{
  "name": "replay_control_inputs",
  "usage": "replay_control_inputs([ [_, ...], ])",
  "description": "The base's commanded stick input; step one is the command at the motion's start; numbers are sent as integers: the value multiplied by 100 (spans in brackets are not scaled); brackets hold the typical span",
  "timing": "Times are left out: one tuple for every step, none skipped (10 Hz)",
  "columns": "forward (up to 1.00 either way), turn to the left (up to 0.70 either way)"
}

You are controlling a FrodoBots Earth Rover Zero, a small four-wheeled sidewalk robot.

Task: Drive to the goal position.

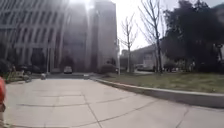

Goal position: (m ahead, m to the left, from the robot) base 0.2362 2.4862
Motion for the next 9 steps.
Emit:
replay_control_inputs([
  [70, -1],
  [70, -1],
  [70, -1],
  [70, -1],
  [70, -1],
  [70, -1],
  [70, -1],
  [70, -1],
  [70, -1],
])
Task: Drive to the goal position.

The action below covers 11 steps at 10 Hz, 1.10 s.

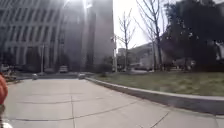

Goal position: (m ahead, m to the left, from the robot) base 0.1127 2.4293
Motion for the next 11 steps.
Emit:
replay_control_inputs([
  [70, -1],
  [70, -1],
  [70, -1],
  [70, -1],
  [70, -1],
  [70, -1],
  [70, -1],
  [70, 2],
  [70, 9],
  [70, 16],
  [70, 23],
])
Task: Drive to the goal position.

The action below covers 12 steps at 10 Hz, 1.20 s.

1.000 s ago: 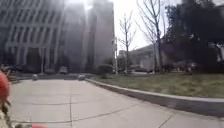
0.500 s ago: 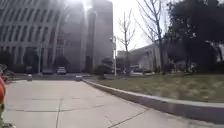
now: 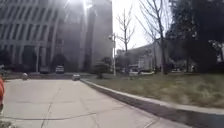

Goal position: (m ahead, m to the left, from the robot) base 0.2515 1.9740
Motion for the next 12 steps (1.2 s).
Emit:
replay_control_inputs([
  [70, 30],
  [70, 34],
  [70, 34],
  [70, 34],
  [70, 34],
  [70, 34],
  [70, 34],
  [70, 34],
  [69, 35],
  [56, 41],
  [43, 48],
  [30, 55],
])
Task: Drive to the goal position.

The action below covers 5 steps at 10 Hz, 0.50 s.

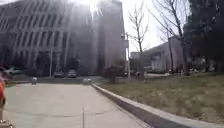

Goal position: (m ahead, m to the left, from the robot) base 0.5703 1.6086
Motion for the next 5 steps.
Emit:
replay_control_inputs([
  [17, 61],
  [4, 68],
  [0, 60],
  [0, 46],
  [0, 32],
])
